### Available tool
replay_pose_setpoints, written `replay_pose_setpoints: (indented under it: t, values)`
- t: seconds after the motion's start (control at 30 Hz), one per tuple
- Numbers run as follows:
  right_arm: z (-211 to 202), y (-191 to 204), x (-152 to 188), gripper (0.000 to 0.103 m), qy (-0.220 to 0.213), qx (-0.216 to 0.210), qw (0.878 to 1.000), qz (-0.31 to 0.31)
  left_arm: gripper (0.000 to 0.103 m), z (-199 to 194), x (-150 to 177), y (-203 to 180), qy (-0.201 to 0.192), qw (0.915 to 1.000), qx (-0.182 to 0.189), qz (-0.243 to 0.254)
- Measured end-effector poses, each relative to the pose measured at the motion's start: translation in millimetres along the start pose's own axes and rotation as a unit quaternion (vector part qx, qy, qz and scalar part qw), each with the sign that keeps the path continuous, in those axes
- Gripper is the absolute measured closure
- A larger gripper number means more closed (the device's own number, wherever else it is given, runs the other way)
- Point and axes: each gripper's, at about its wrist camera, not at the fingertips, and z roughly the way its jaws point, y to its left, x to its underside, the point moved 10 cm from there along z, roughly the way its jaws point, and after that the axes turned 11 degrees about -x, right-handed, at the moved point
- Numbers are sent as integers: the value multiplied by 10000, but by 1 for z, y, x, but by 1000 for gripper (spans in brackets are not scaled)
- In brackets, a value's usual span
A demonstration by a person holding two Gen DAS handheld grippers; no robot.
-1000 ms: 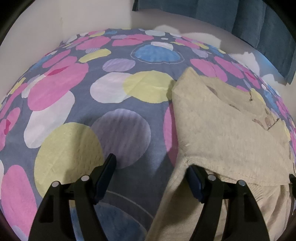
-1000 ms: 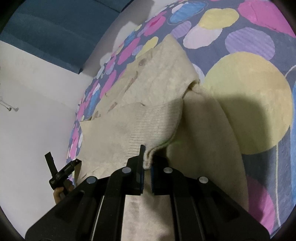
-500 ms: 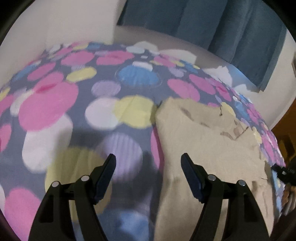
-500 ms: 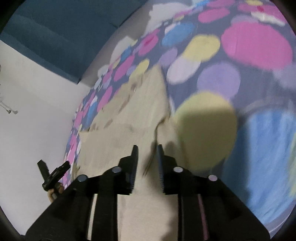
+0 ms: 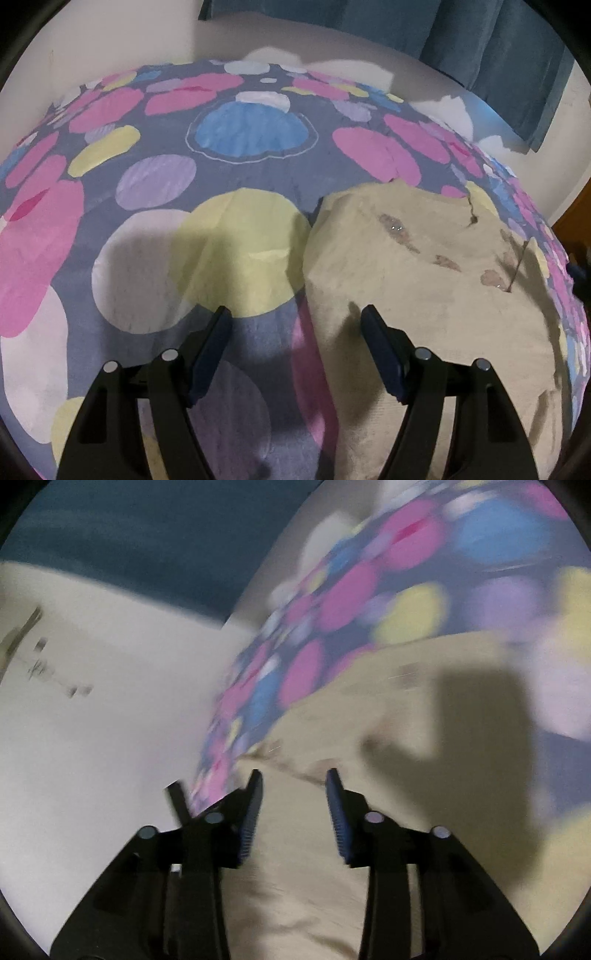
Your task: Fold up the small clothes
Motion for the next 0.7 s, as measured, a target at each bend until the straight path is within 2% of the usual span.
replay_pose_setpoints:
  t: [0.1, 0.23, 0.33, 0.43, 0.5, 0.6, 0.7]
  values:
    - [88, 15, -3, 58, 780, -396, 9961, 68, 31, -1, 3, 2, -92, 9999, -73, 100]
    - [175, 17, -2, 57, 1453, -552, 9874, 280, 31, -4, 4, 5, -186, 9997, -60, 128]
    - [232, 5, 1, 57, 1825, -169, 9827, 255, 30, -4, 3, 7, -224, 9997, 74, 26]
    - [264, -5, 4, 57, 2088, -40, 9772, 391, 30, -5, 2, 10, -234, 9994, 241, -112]
    - [284, -3, 9, 57, 2272, -297, 9713, 637, 30, -4, 1, 12, -242, 9991, 301, -191]
    - [305, 5, 7, 57, 2235, -705, 9687, 817, 30, -5, 2, 11, -236, 9986, 383, -270]
    - [325, -1, 3, 56, 2120, -666, 9709, 893, 30, -3, 3, 11, -189, 9988, 380, -263]
